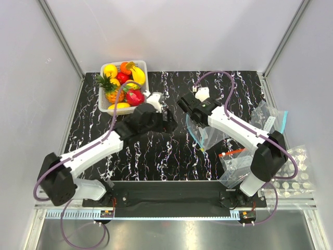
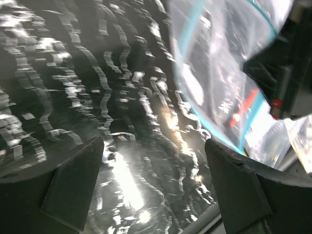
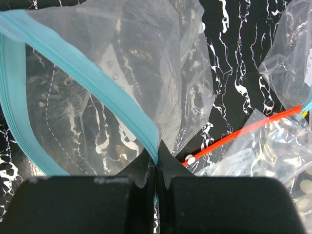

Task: Place the food in the zip-top bag and seal the zipper
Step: Open the zipper of the food storage bag at the center of the board, then pick up the fake fruit from the bin.

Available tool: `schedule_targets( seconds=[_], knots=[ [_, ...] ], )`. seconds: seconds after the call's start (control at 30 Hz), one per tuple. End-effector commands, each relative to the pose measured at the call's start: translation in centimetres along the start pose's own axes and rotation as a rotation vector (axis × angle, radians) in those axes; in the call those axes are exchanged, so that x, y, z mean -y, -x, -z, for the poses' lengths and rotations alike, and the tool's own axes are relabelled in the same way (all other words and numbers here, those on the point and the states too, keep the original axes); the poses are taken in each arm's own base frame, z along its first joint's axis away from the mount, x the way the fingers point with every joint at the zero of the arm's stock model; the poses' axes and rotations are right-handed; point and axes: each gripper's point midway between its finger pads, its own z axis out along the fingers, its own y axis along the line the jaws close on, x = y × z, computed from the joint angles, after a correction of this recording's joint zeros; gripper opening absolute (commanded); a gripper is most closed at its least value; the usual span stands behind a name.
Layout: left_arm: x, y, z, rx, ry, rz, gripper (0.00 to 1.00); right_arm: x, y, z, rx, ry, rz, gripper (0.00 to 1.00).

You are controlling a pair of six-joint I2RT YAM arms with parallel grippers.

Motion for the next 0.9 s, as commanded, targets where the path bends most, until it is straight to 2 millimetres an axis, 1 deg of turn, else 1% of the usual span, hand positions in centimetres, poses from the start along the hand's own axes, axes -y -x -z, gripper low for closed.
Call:
schedule_targets(
  seconds=[0.0, 0.03, 0.1, 0.13, 0.17, 0.2, 0.23, 0.27, 0.3, 0.33, 0.37, 0.4, 0.43, 0.5, 0.53, 0.6, 0.63, 0.7, 0.73, 0.77, 0.8, 0.83, 0.87],
  knots=[
    [-2.3, 2.2, 2.0, 0.090, 0.028, 0.063, 0.88, 0.2, 1.7, 0.6, 0.082, 0.010, -0.070, 0.00],
    [-4.0, 2.8, 2.3, 0.103, 0.063, 0.092, 0.88, -0.1, 1.6, 0.7, 0.075, 0.033, -0.067, 0.00],
    [-5.6, 3.2, 3.0, 0.117, 0.092, 0.137, 0.88, -0.7, 2.0, 1.0, 0.093, 0.074, -0.066, 0.00],
    [-7.3, 3.6, 3.4, 0.123, 0.134, 0.161, 0.89, -1.1, 1.9, 1.1, 0.087, 0.101, -0.062, 0.00],
    [-8.1, 3.9, 3.8, 0.137, 0.159, 0.172, 0.93, -1.5, 2.2, 1.2, 0.098, 0.124, -0.063, 0.00],
    [-9.0, 4.8, 4.3, 0.162, 0.196, 0.184, 0.99, -1.5, 2.3, 1.4, 0.103, 0.140, -0.054, 0.00],
    [-10.5, 5.1, 4.9, 0.166, 0.256, 0.201, 0.99, -1.8, 2.3, 1.5, 0.102, 0.156, -0.057, 0.00],
    [-12.0, 5.8, 5.5, 0.198, 0.326, 0.206, 0.99, -1.9, 2.4, 1.5, 0.104, 0.162, -0.057, 0.00],
    [-12.9, 6.5, 6.0, 0.218, 0.368, 0.218, 0.99, -1.9, 2.4, 1.6, 0.106, 0.167, -0.052, 0.00],
    [-14.4, 7.6, 6.9, 0.245, 0.424, 0.243, 0.99, -2.1, 2.5, 1.6, 0.108, 0.178, -0.050, 0.00],
    [-15.8, 8.3, 7.4, 0.267, 0.475, 0.254, 0.99, -2.2, 2.5, 1.6, 0.107, 0.183, -0.046, 0.00],
    [-16.8, 8.9, 7.8, 0.283, 0.499, 0.265, 0.99, -2.2, 2.5, 1.6, 0.107, 0.187, -0.034, 0.00],
    [-18.7, 10.1, 8.5, 0.306, 0.543, 0.288, 0.99, -2.3, 2.6, 1.7, 0.105, 0.187, -0.029, 0.00],
    [-20.6, 11.0, 9.2, 0.332, 0.585, 0.310, 0.99, -2.4, 2.5, 1.7, 0.101, 0.198, -0.015, 0.00],
    [-22.3, 11.9, 9.7, 0.356, 0.620, 0.324, 0.99, -2.5, 2.4, 1.7, 0.100, 0.202, -0.013, 0.00],
    [-23.9, 12.8, 10.1, 0.380, 0.656, 0.333, 0.99, -2.6, 2.5, 2.0, 0.106, 0.224, -0.018, 0.00],
    [-25.2, 13.3, 10.5, 0.398, 0.690, 0.338, 0.99, -2.7, 2.5, 2.0, 0.109, 0.229, -0.021, 0.00],
    [-26.9, 13.9, 10.1, 0.399, 0.724, 0.345, 0.99, -2.7, 2.6, 2.3, 0.108, 0.250, -0.034, 0.00],
    [-28.6, 13.8, 9.6, 0.395, 0.755, 0.354, 0.99, -2.8, 2.7, 2.6, 0.106, 0.260, -0.037, 0.00],
    [-29.1, 14.7, 9.5, 0.409, 0.762, 0.352, 0.99, -2.8, 2.7, 2.8, 0.107, 0.269, -0.040, 0.00],
    [-29.8, 14.9, 9.2, 0.410, 0.774, 0.352, 0.99, -2.7, 2.9, 3.1, 0.109, 0.280, -0.045, 0.00],
    [-31.1, 15.0, 8.3, 0.399, 0.791, 0.345, 0.99, -2.8, 2.9, 3.3, 0.107, 0.290, -0.046, 0.00],
    [-31.4, 15.2, 7.7, 0.395, 0.794, 0.339, 0.99, -2.8, 2.9, 3.4, 0.107, 0.298, -0.043, 0.00]
  ],
)
